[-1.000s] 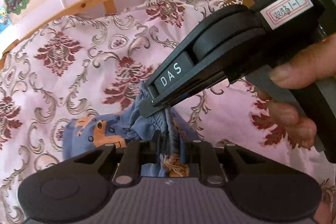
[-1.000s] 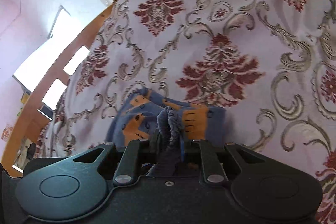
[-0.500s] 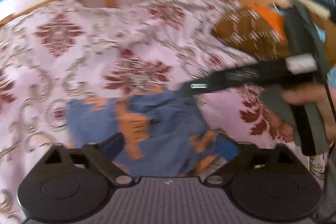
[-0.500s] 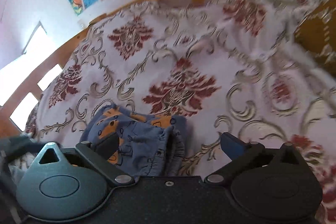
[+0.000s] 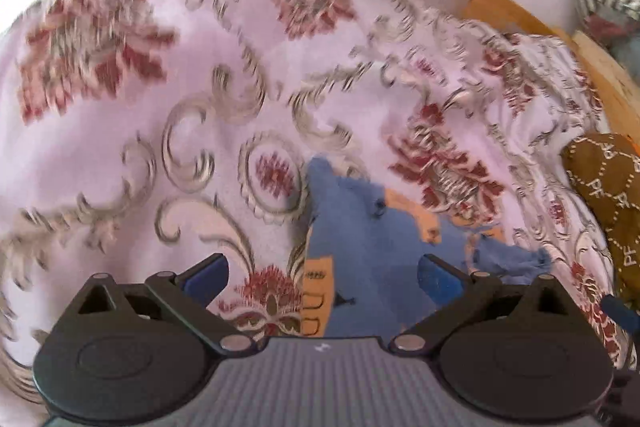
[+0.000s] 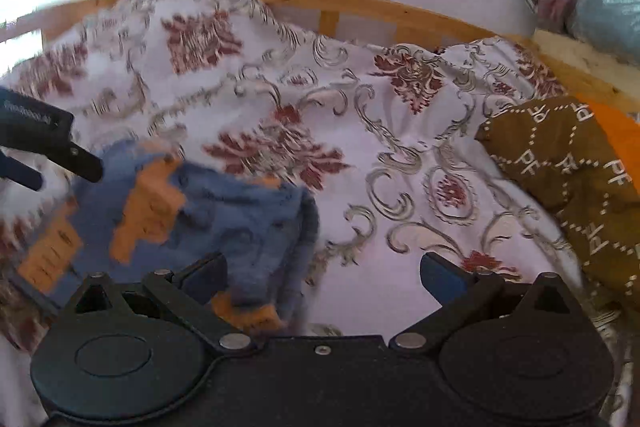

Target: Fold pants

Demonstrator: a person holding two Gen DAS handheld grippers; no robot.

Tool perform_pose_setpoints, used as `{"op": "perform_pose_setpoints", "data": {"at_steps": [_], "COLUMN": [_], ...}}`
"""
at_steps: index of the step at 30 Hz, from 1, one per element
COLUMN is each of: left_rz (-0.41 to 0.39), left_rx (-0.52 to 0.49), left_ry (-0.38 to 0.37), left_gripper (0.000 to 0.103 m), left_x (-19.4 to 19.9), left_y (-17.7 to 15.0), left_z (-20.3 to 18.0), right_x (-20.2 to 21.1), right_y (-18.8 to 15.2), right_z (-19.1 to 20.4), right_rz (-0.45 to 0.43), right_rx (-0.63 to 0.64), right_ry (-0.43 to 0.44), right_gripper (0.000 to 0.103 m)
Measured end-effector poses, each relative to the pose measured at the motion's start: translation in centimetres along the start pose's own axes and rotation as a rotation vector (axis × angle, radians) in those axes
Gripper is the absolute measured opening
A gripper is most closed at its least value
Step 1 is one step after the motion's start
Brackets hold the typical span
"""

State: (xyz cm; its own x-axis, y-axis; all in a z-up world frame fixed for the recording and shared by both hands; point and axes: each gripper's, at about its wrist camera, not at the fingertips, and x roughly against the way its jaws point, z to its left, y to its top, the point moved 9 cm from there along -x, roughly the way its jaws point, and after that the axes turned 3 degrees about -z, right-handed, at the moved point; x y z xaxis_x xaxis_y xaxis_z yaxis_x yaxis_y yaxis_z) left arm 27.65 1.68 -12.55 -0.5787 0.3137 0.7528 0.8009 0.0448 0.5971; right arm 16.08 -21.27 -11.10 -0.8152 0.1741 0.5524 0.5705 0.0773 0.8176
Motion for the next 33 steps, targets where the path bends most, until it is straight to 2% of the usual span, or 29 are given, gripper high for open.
{"op": "perform_pose_setpoints", "data": {"at_steps": [2, 5, 8, 10, 12, 14, 16, 18, 19, 21, 23, 26, 29, 31, 33], "left_rz": [0.045, 0.047, 0.093, 0.089, 0.076, 0.018, -0.092, -0.183, -0.199, -0.183, -0.133, -0.08, -0.084, -0.091, -0.076], "left_rx": [0.024, -0.032, -0.043, -0.038, -0.03, -0.015, -0.024, -0.077, -0.117, -0.197, -0.265, -0.273, -0.219, -0.184, -0.163], "left_ry": [0.022, 0.08, 0.14, 0.14, 0.156, 0.154, 0.12, 0.09, 0.092, 0.11, 0.165, 0.24, 0.221, 0.207, 0.129], "left_gripper": [0.103, 0.103, 0.103, 0.103, 0.103, 0.103, 0.103, 0.103, 0.103, 0.103, 0.103, 0.103, 0.102, 0.103, 0.103], "left_x": [-0.7, -1.2, -2.2, -2.0, -1.2, 0.2, 1.5, 1.6, 0.9, -1.0, -3.8, -6.7, -6.3, -4.7, -2.2], "left_y": [-1.2, -1.9, -2.5, -2.4, -2.2, -1.3, 0.0, 1.4, 2.1, 2.9, 3.0, 2.3, 2.4, 2.8, 2.2], "left_z": [0.6, 1.1, 1.9, 1.9, 2.2, 2.1, 1.4, 0.2, -0.5, -1.4, -1.6, 0.0, 0.7, 1.0, 1.3], "right_x": [-0.2, -0.1, 0.3, 1.3, 2.4, 2.2, 0.7, -1.2, -2.3, -4.7, -6.6, -7.5, -4.9, -2.8, -0.7], "right_y": [-0.7, -1.8, -2.6, -2.0, -0.4, 1.2, 2.4, 3.1, 3.4, 3.3, 2.8, 2.1, 2.9, 3.0, 2.3], "right_z": [-0.1, 0.0, 0.2, -0.1, -0.4, -0.7, -0.8, -0.8, -0.8, -0.7, -0.8, -2.0, -3.1, -2.8, -1.9], "right_rz": [0.014, 0.035, 0.057, 0.024, -0.054, -0.091, -0.098, -0.096, -0.091, -0.047, 0.004, 0.03, -0.03, -0.053, -0.045], "right_rx": [-0.003, 0.018, 0.056, 0.052, 0.058, 0.056, 0.056, 0.063, 0.062, 0.062, 0.073, 0.042, -0.019, -0.014, 0.003], "right_ry": [0.002, 0.003, 0.017, 0.023, 0.018, 0.024, 0.012, 0.009, 0.004, 0.012, 0.01, -0.01, -0.008, 0.032, 0.1], "right_gripper": [0.102, 0.102, 0.102, 0.102, 0.102, 0.102, 0.102, 0.102, 0.102, 0.102, 0.102, 0.102, 0.102, 0.102, 0.102]}}
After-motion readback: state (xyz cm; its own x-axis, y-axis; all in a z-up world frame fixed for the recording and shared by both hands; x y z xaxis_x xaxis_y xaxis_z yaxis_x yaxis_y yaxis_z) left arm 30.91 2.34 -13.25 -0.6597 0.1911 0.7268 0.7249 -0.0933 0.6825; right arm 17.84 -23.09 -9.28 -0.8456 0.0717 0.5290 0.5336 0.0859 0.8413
